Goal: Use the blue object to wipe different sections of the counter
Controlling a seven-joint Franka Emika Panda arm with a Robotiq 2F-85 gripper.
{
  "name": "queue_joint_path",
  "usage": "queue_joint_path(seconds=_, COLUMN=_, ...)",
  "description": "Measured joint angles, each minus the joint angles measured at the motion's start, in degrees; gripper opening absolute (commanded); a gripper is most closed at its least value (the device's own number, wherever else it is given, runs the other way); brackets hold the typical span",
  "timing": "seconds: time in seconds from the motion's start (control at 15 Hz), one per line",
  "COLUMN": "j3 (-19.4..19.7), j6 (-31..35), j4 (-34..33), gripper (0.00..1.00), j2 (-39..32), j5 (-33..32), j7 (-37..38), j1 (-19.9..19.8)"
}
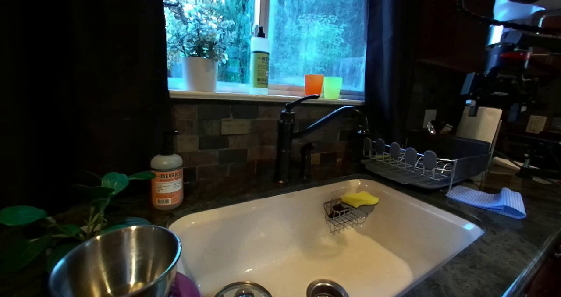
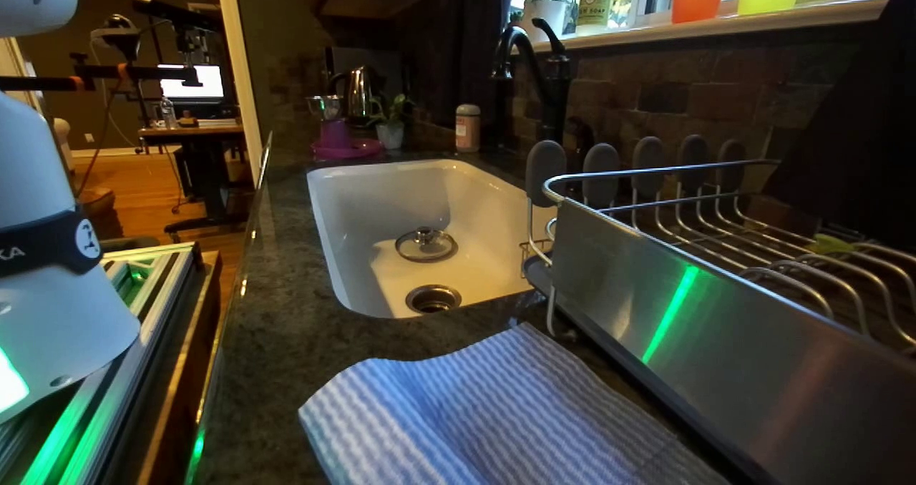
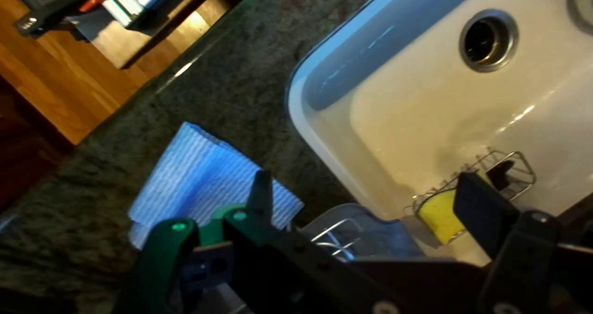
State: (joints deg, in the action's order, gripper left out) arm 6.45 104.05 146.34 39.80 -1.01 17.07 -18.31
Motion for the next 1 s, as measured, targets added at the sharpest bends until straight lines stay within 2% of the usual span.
queue_joint_path(seconds=0.2, j3=0.05, j6=6.29, j4=4.29, gripper=1.00, j2=1.90, j5=-6.91, j7=2.34, j1=-5.01)
queue_joint_path(seconds=0.47, j3=-0.06, j6=16.58, j4=7.67, gripper=1.00, j2=-2.02, j5=-13.36, j7=5.75, j1=-8.14)
queue_joint_path(seconds=0.6, j3=0.37, j6=22.37, j4=9.02, gripper=1.00, j2=-6.22, j5=-13.00, j7=6.79, j1=-8.38)
queue_joint_path(seconds=0.73, j3=2.25, j6=25.70, j4=9.72, gripper=1.00, j2=-10.19, j5=-9.42, j7=5.84, j1=-7.66)
queue_joint_path(seconds=1.0, j3=2.36, j6=25.88, j4=9.32, gripper=1.00, j2=-11.09, j5=-9.26, j7=5.46, j1=-7.57)
